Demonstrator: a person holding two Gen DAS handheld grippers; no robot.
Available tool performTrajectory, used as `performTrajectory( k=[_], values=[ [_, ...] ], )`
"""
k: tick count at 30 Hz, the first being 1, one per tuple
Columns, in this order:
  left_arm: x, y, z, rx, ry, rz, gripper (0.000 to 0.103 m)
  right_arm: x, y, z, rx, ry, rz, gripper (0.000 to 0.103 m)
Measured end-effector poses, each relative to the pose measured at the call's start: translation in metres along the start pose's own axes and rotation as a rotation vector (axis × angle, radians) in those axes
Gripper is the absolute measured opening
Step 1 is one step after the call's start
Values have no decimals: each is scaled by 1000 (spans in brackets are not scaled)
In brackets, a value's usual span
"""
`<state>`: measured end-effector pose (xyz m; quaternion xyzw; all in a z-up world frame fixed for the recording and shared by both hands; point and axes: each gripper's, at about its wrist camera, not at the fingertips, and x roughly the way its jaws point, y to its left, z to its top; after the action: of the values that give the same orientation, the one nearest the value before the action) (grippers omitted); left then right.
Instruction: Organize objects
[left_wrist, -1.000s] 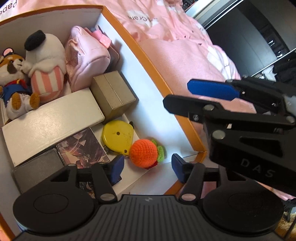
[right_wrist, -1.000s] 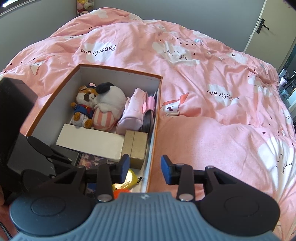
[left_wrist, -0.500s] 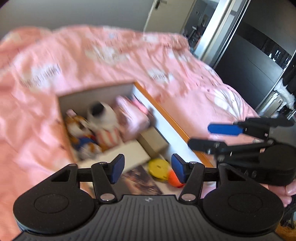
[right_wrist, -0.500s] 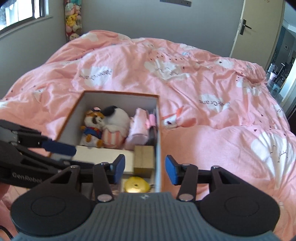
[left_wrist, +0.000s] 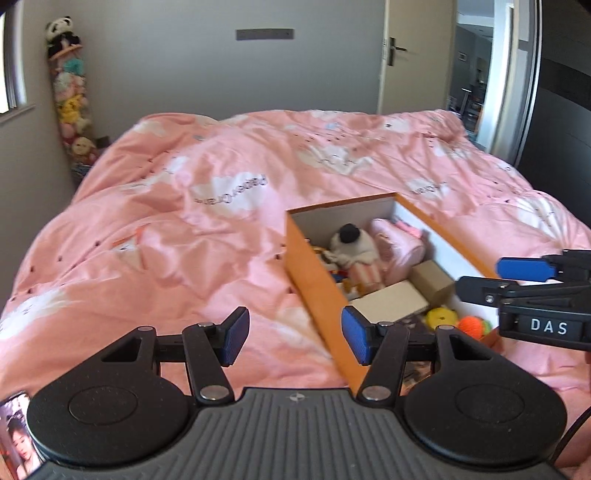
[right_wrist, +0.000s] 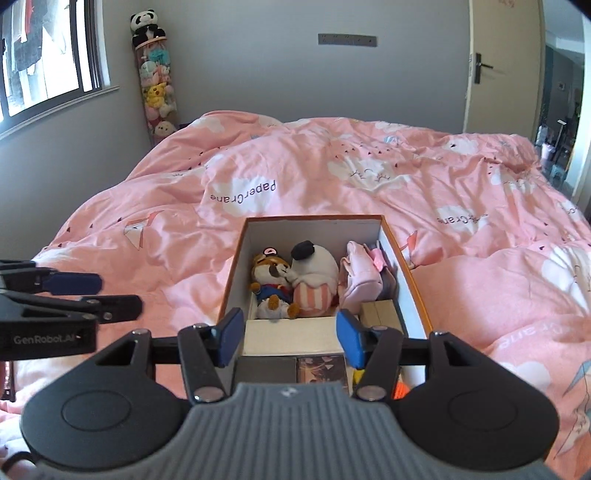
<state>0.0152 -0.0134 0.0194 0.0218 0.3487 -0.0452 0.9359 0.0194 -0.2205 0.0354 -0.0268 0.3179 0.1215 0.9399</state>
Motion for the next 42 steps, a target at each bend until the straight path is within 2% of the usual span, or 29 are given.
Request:
performTrajectory(
  k=[6,12,15,27,31,42],
  values=[
    [1,8,-21,-20,17,63,66,-5,16,-27,-38,-4,-93,61],
    [3,4,-30,9,58,69,67,-1,17,-34,-18,26,-92,63],
    [9,3,-34,17,94,73,71,4,18,-38,-22,37,-90,68],
    [40,-2,-47,28,229,62,72,29,7,-51,18,73,-93,70],
    [42,0,-49,20,241,64,72,35,10,-53,-3,87,-73,74],
    [41,0,-49,16,241,63,72,35,14,-54,-26,95,-70,75]
  ],
)
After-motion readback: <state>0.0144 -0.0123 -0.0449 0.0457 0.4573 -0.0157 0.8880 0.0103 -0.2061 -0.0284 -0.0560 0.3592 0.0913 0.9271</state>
